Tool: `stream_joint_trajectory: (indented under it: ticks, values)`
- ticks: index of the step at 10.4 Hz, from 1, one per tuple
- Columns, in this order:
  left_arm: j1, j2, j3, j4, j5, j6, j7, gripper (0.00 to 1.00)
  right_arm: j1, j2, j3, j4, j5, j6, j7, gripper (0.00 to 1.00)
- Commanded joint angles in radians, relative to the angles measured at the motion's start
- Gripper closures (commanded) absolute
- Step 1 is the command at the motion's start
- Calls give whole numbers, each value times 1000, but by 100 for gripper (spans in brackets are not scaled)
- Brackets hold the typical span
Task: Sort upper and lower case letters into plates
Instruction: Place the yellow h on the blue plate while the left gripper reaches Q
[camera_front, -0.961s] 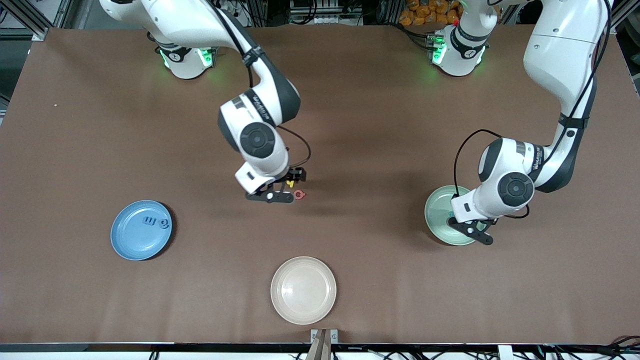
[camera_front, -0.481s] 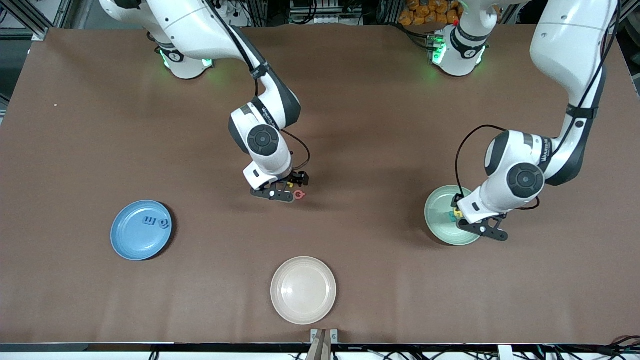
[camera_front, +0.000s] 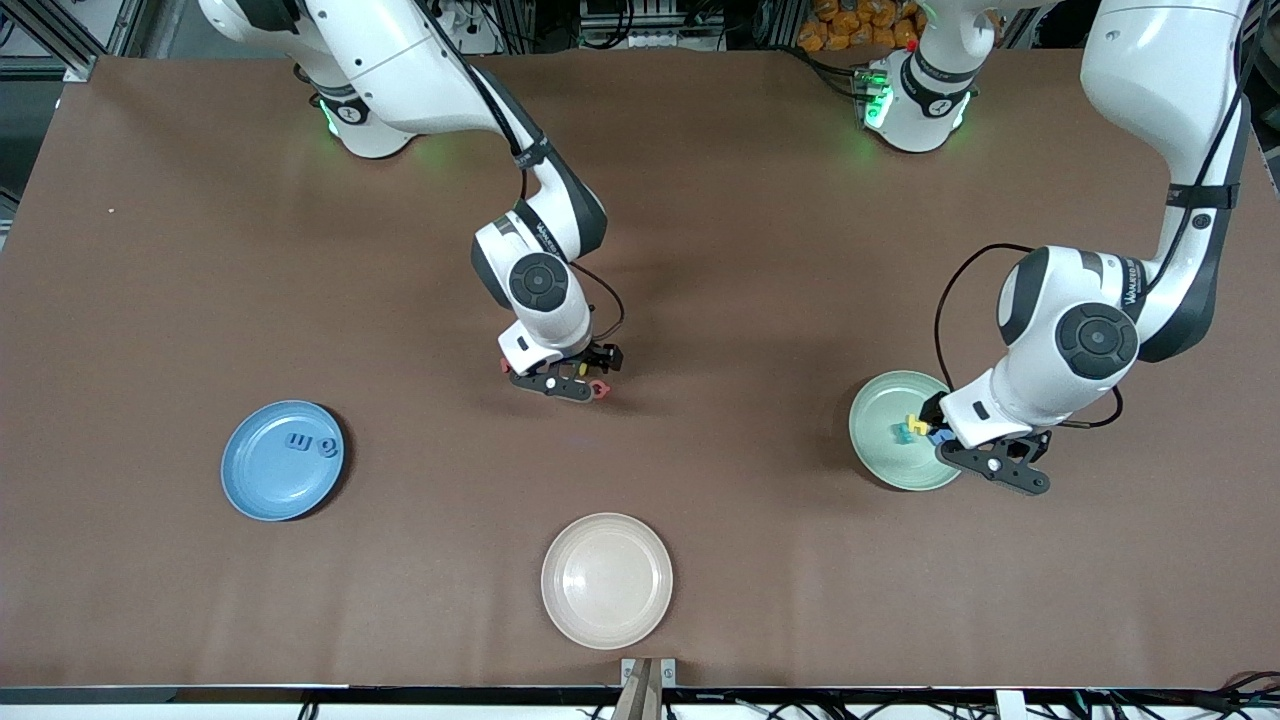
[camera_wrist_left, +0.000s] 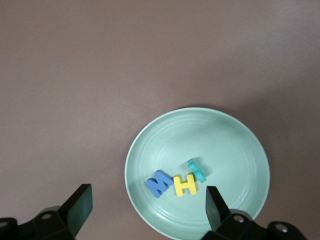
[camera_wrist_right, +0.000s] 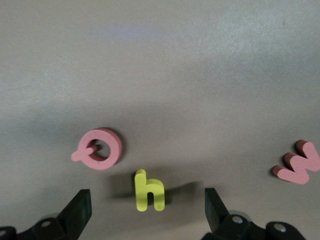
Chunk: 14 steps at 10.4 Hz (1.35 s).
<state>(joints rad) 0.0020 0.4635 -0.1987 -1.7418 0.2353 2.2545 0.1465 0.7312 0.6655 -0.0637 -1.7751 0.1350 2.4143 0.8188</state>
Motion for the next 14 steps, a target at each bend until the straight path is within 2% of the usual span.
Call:
stream_joint_trajectory:
  ticks: [1, 6, 7, 8, 11, 14]
  values:
    - [-16, 4, -30, 25, 4, -12, 22, 0, 4, -12, 5, -30, -20, 32, 49, 0]
    - [-37, 17, -64, 71, -42, -12, 15, 0, 14, -12, 7, -30, -20, 38, 99, 0]
    - [-37, 6, -67, 71, -62, -32, -5, 0, 14, -12, 7, -32, -20, 42, 100, 40]
    - [-37, -14, -67, 90, -66, -73, -33, 0, 14, -12, 7, -35, -20, 49, 118, 99]
    - [-46, -39, -67, 169, -73, -202, -113, 0, 16, -12, 7, -63, -21, 94, 117, 100]
    - [-114, -33, -67, 189, -74, -219, -328, 0, 5, -36, 5, -60, -21, 78, 109, 100]
